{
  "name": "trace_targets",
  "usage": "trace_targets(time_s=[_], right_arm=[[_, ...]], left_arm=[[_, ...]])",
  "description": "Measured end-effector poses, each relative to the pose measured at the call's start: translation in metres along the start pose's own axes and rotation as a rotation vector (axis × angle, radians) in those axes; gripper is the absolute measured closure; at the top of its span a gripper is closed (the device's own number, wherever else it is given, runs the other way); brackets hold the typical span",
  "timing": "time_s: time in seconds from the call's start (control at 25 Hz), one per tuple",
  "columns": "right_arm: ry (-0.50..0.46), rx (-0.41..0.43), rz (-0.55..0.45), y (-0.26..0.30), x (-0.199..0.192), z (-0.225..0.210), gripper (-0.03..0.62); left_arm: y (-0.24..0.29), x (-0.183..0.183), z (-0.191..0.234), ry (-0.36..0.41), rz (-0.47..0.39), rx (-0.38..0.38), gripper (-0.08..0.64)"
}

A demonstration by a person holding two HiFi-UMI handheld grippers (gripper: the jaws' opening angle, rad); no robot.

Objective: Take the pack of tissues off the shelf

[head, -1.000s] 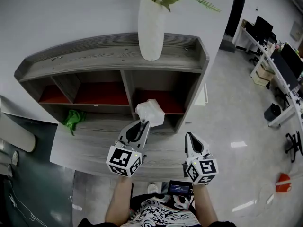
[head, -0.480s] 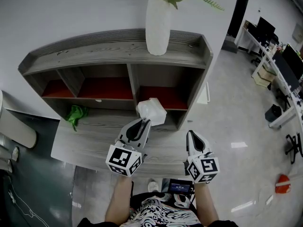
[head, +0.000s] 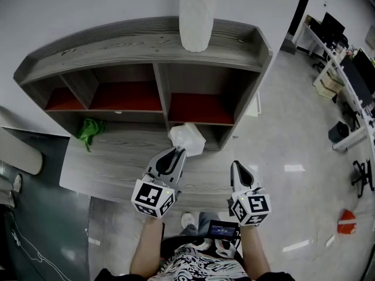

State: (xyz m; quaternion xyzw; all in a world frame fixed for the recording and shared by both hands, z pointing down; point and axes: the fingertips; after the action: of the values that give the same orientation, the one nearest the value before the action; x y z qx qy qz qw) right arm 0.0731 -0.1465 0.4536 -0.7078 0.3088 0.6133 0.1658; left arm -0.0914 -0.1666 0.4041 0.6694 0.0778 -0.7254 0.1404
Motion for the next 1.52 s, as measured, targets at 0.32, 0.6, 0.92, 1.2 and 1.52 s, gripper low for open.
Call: trace_targets(time_s=[0.32, 0.6, 0.92, 1.2, 1.52], right_arm=[[0.038, -0.016, 0.054, 0.0, -0.032, -0.008, 0.589], [0.052, -0.028, 0.096, -0.002, -0.05, -0.012, 0.589], [0.059, -0.023, 0.164, -0.001, -0.078, -0.016, 0.589], [0.074, -0.014, 0.198, 0.003, -0.096, -0.015, 0.589], [0.085, -0.011, 0.238, 0.005, -0.115, -0.017, 0.589]], left_arm=[[0.002, -0.038, -0.002, -0.005, 0.067, -0.007, 0.514], [0.002, -0.067, -0.001, -0.003, 0.121, 0.001, 0.515], [-0.001, -0.1, -0.002, -0.015, 0.168, -0.006, 0.515], [0.0, -0.126, 0.004, -0.022, 0.211, -0.002, 0.517], [0.0, -0.168, 0.003, -0.017, 0.276, -0.011, 0.517]])
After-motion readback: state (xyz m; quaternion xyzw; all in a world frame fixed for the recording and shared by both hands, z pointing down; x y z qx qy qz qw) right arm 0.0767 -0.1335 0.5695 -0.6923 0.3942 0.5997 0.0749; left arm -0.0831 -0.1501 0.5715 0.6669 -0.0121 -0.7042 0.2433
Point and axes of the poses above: the fingertips, and each gripper's own axes: y forward along the fingers, z to its left, x out of its top, and after that the axes turned 15 degrees about x, right-handed
